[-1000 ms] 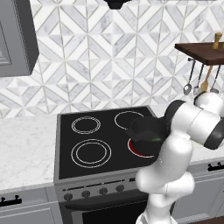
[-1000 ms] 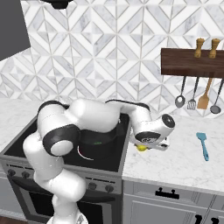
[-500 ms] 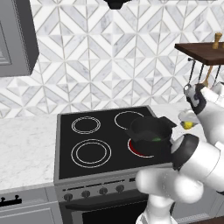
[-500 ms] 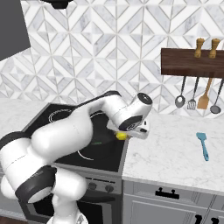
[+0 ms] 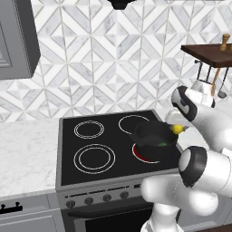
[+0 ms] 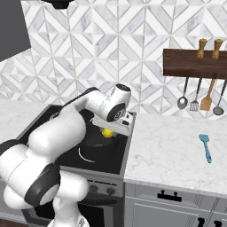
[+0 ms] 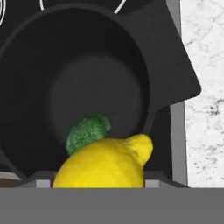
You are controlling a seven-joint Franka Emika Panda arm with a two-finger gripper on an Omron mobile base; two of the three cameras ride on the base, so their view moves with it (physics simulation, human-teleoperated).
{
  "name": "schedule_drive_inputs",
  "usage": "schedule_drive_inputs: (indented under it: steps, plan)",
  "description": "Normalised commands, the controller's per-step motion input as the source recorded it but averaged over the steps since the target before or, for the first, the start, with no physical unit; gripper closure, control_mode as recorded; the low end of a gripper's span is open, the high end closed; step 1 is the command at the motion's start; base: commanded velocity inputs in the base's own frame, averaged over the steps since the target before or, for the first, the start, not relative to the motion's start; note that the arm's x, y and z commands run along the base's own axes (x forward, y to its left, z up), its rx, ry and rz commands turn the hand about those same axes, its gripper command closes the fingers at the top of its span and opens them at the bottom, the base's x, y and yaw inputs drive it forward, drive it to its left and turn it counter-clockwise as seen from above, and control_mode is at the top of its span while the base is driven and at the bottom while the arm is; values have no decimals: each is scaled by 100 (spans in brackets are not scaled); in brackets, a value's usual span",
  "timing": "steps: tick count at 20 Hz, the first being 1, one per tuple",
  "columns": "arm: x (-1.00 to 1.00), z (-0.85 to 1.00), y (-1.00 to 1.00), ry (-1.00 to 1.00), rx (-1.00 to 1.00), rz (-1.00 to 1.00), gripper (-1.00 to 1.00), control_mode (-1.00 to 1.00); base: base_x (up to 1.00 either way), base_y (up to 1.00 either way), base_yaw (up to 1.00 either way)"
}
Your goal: Put the broccoli and lemon in the pot. Retrieve the spatula and lightly stir the vegetables in the pot.
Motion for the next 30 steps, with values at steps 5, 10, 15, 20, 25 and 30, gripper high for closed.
schedule_drive_inputs:
  steps: [5, 10, 15, 20, 25, 30]
  plan:
    - [26, -2, 36, 20, -4, 0, 100, -100, 0, 0, 0]
    - [16, -29, 48, 5, -4, 0, 100, -100, 0, 0, 0]
    - [31, -34, 24, 6, -1, 0, 100, -100, 0, 0, 0]
    - [22, -29, 17, 2, -1, 0, 100, -100, 0, 0, 0]
    - [3, -35, 2, 6, 0, 0, 100, -100, 0, 0, 0]
    - [0, -32, 0, 5, 0, 0, 100, -100, 0, 0, 0]
